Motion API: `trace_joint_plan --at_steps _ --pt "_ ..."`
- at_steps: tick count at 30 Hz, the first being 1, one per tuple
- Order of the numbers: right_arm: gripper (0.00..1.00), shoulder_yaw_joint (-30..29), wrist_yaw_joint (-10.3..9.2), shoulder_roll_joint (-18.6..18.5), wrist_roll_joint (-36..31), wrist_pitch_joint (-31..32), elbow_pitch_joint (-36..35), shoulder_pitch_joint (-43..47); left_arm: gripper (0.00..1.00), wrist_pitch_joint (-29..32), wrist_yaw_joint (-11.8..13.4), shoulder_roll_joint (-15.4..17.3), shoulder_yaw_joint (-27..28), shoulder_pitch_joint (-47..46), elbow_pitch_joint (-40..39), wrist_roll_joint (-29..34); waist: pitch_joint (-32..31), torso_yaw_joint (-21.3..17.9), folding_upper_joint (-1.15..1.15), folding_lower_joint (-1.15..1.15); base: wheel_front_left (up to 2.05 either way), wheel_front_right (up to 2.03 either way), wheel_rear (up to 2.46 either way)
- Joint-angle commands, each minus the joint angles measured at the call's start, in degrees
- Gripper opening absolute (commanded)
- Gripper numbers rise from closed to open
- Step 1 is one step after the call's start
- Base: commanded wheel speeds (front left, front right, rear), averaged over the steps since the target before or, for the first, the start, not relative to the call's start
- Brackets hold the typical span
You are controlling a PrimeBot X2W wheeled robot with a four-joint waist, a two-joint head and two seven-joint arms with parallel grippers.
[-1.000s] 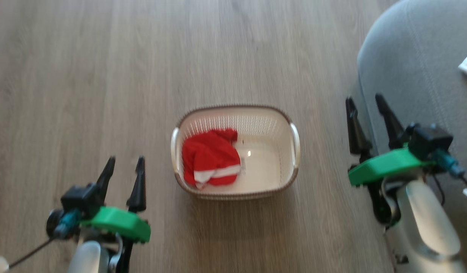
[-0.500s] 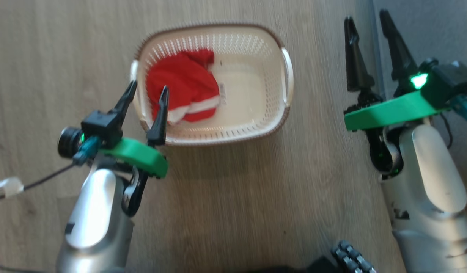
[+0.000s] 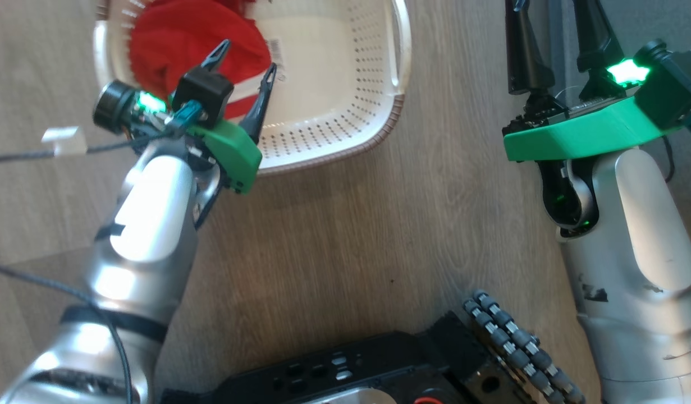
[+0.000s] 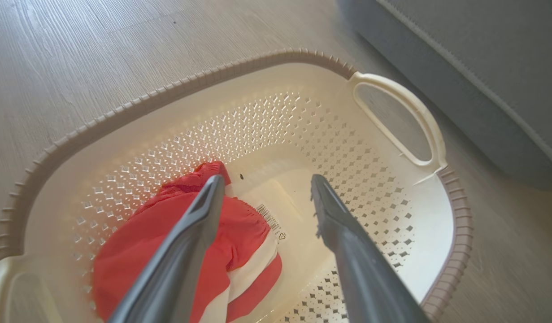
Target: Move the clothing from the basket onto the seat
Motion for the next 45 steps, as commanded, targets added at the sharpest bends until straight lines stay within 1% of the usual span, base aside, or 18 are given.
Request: trace_joint_plan --at_steps 1,2,5,9,12,15,19,20,22,28,38,39,40,41,42,45 --pt "1.00 0.93 -0.01 0.85 0.59 -0.36 -2.10 0.83 1.00 -0.52 -0.04 1.41 0.16 -0.89 0.85 1.14 2.24 -1.82 0.00 -0.02 0.00 0.00 0.00" --pt "1.00 0.96 -0.01 0.85 0.79 -0.36 -2.23 0.82 1.00 -0.52 0.08 1.58 -0.47 -2.52 2.78 1.90 2.71 -2.13 0.00 -0.02 0.00 0.00 0.00" --pt "1.00 1.04 -0.01 0.85 1.43 -0.36 -2.48 0.83 1.00 -0.52 1.68 2.18 -1.87 -7.06 8.88 4.09 3.85 -3.03 0.00 -0.02 0.00 0.00 0.00" --pt "1.00 1.25 -0.01 0.85 2.26 -0.36 -2.53 0.91 1.00 -0.32 4.64 3.08 -3.36 -12.56 17.54 6.72 4.98 -4.10 0.00 -0.02 0.00 0.00 0.00" --pt "1.00 1.42 -0.01 0.85 2.87 -0.36 -2.35 1.02 1.00 1.79 6.95 3.91 -4.60 -16.11 23.28 8.67 5.59 -4.71 0.00 -0.02 0.00 0.00 0.00" --pt "1.00 1.73 -0.01 0.85 3.41 -0.36 -2.55 1.16 1.00 3.81 9.17 4.92 -5.65 -18.98 27.38 10.18 6.14 -5.29 0.00 -0.02 0.00 0.00 0.00" --pt "1.00 1.83 -0.01 0.85 4.01 -0.36 -2.63 1.22 1.00 5.55 10.83 5.95 -7.68 -21.96 30.37 12.26 6.96 -5.70 0.00 -0.02 0.00 0.00 0.00" --pt "1.00 1.92 -0.01 0.85 4.21 -0.36 -2.58 1.25 1.00 6.03 10.99 6.15 -8.33 -22.53 30.84 12.83 7.13 -5.79 0.00 -0.02 0.00 0.00 0.00" --pt "1.00 2.26 -0.01 0.85 4.75 -0.36 -2.53 1.26 1.00 9.22 10.83 6.54 -10.51 -23.76 32.15 14.71 7.62 -6.11 0.00 -0.02 0.00 0.00 0.00" --pt "1.00 2.79 -0.01 0.85 5.69 -0.36 -2.59 1.46 1.00 15.36 9.84 6.81 -14.97 -24.99 33.27 18.28 8.38 -6.44 0.00 -0.02 0.00 0.00 0.00" --pt "1.00 2.18 -0.01 0.85 6.09 -0.36 -3.22 2.00 1.00 20.08 9.55 7.00 -17.92 -24.27 33.73 19.40 8.64 -6.72 0.00 -0.02 0.00 0.00 0.00" --pt "1.00 2.10 -0.01 0.85 6.12 -0.36 -3.24 2.02 0.70 20.26 9.51 7.12 -17.93 -24.11 33.75 19.21 8.64 -6.71 0.00 -0.02 0.00 0.00 0.00" --pt "1.00 2.10 -0.01 0.85 6.12 -0.36 -3.24 2.02 0.70 20.26 9.51 7.12 -17.93 -24.11 33.75 19.21 8.64 -6.71 0.00 -0.02 0.00 0.00 0.00" --pt "1.00 2.05 -0.01 0.85 6.13 -0.36 -3.24 2.00 0.19 20.30 9.49 7.25 -18.11 -23.99 33.76 19.21 8.65 -6.70 0.00 -0.02 0.00 0.00 0.00" --pt "1.00 2.01 -0.01 0.85 6.18 -0.36 -3.22 1.95 0.00 20.28 9.47 7.35 -18.27 -23.92 33.78 19.17 8.64 -6.67 0.00 -0.02 0.00 0.00 0.00" --pt "1.00 2.00 -0.01 0.85 6.45 -0.36 -3.17 1.67 0.00 19.28 9.72 7.39 -17.90 -23.80 33.79 18.18 8.51 -6.59 0.00 -0.02 0.00 0.00 0.00"
